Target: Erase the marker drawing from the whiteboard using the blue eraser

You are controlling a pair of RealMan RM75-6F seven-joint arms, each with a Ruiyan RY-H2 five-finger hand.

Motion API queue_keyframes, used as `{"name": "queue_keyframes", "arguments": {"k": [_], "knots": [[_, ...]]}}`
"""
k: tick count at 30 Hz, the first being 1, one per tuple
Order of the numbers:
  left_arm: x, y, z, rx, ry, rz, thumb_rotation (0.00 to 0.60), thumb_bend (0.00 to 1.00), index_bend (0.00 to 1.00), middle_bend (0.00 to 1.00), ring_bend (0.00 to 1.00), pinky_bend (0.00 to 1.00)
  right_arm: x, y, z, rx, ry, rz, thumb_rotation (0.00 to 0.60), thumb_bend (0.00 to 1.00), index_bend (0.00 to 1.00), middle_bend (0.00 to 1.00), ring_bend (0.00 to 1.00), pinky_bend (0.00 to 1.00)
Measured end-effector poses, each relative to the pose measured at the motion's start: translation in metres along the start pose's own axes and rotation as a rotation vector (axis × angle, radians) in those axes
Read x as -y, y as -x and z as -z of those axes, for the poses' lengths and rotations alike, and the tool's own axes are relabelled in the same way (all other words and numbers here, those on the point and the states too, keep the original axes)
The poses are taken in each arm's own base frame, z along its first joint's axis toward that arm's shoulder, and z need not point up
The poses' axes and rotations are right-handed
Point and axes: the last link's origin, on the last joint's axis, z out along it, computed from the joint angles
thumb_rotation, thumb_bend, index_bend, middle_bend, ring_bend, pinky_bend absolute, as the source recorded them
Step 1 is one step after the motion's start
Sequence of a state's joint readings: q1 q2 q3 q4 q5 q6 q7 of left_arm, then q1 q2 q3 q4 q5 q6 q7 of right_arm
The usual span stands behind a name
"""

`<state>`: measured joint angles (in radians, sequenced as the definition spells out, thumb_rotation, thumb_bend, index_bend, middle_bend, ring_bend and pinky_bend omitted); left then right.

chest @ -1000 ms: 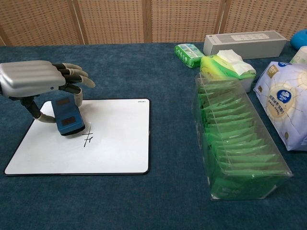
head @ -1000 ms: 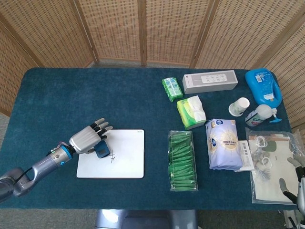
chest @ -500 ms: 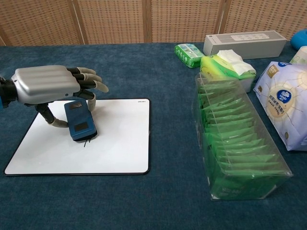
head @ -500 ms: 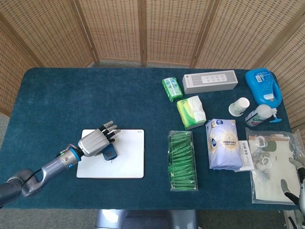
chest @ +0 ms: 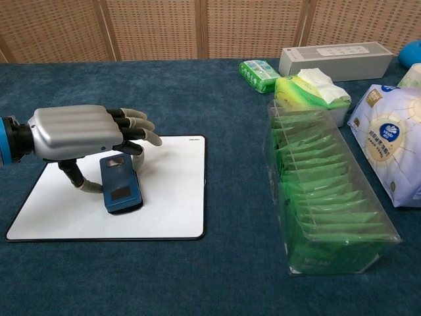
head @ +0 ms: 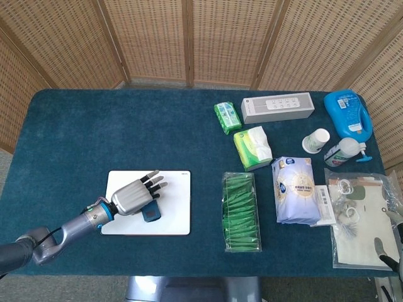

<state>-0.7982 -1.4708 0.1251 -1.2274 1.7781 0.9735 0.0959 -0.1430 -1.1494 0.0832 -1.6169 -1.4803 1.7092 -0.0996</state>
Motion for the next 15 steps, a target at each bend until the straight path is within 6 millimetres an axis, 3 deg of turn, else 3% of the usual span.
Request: {"name": "queue_keyframes", "arguments": {"k": [7, 15], "knots": [[-0.002, -0.003, 0.002, -0.01, 0.011, -0.005, 0.6, 0.3, 0.71, 0.16, 0.0, 0.0, 0.0, 0.0, 0.0, -0.001, -0.001, 0.0, 0.6, 0.32, 0.25, 0.21, 0.03, 0.11], [0.015, 0.0, 0.0, 0.006, -0.05, -0.027, 0.6, 0.29, 0.71, 0.15, 0.0, 0.0, 0.0, 0.0, 0.0, -0.002, 0.002, 0.0, 0.6, 0.32, 0.25, 0.21, 0.03, 0.11]]}}
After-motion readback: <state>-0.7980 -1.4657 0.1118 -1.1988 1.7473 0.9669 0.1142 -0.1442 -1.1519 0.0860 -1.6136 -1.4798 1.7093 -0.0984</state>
